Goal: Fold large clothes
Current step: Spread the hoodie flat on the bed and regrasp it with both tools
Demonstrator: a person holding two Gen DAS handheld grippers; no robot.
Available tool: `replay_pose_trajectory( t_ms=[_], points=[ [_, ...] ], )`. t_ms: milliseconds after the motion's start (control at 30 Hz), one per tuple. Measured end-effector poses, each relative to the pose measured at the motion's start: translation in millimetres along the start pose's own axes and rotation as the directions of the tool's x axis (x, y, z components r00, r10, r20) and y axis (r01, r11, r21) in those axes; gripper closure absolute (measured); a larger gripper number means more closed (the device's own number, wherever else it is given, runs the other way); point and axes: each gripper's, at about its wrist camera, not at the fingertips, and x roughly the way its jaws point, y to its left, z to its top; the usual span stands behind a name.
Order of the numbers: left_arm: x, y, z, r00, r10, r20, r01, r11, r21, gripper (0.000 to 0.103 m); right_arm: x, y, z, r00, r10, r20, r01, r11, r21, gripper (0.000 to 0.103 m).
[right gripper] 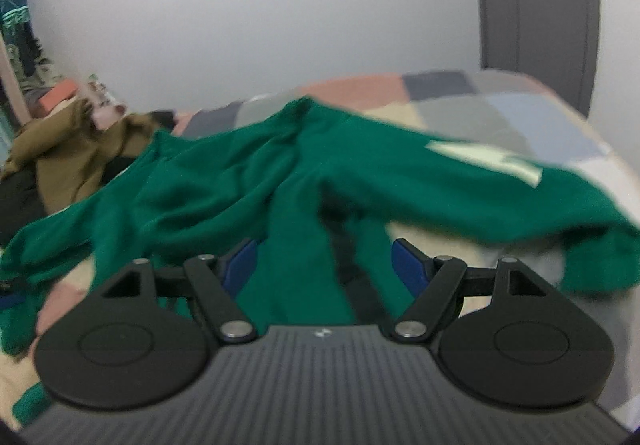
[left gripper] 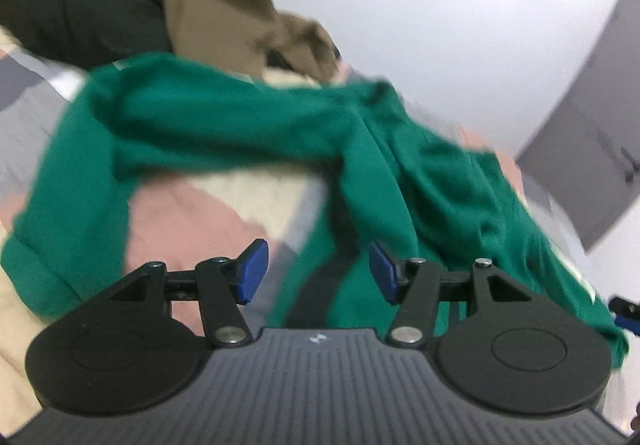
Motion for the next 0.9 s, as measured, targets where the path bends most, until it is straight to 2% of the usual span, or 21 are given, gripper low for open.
replay_pose_trajectory(
  t_ms=[100, 200, 267, 400, 500, 633, 700, 800, 900],
  points=[
    [8, -7, -14, 0.998, -0.024, -0.065, 0.025, 1.000, 0.016, 0.041, 7, 2, -22, 1.000, 0.008, -0.026, -0.007, 1.000, 0.027, 0.027],
    [15, -7, -21, 0.993, -0.053, -0.101, 0.055, 0.998, 0.011, 0.041, 16, -8, -43, 0.996, -0.043, -0.075, 0.046, 0.998, 0.039, 0.027],
    [18, -8, -23, 0.993, -0.052, -0.109, 0.054, 0.999, 0.008, 0.040, 23, -22, -50, 0.990, -0.064, -0.126, 0.077, 0.992, 0.103, 0.027],
    [34, -5, -24, 0.989, -0.033, -0.143, 0.032, 0.999, -0.009, 0.038, 35, -51, -49, 0.984, -0.066, -0.168, 0.109, 0.959, 0.261, 0.027],
    [43, -8, -26, 0.984, -0.033, -0.174, 0.037, 0.999, 0.020, 0.038, 44, -62, -51, 0.979, -0.092, -0.184, 0.145, 0.942, 0.303, 0.027],
    [40, -24, -30, 0.979, -0.082, -0.187, 0.099, 0.992, 0.083, 0.038, 50, -55, -57, 0.979, -0.042, -0.202, 0.098, 0.956, 0.276, 0.027],
    [35, -33, -34, 0.980, -0.091, -0.176, 0.115, 0.985, 0.130, 0.038, 47, -45, -55, 0.981, -0.040, -0.190, 0.080, 0.974, 0.211, 0.027],
    [36, -48, -42, 0.985, -0.061, -0.163, 0.095, 0.972, 0.213, 0.038, 41, -26, -55, 0.986, -0.074, -0.149, 0.085, 0.994, 0.072, 0.026],
    [45, -57, -52, 0.987, 0.013, -0.162, 0.033, 0.959, 0.281, 0.038, 43, -13, -59, 0.985, -0.089, -0.149, 0.085, 0.996, -0.029, 0.025]
  ],
)
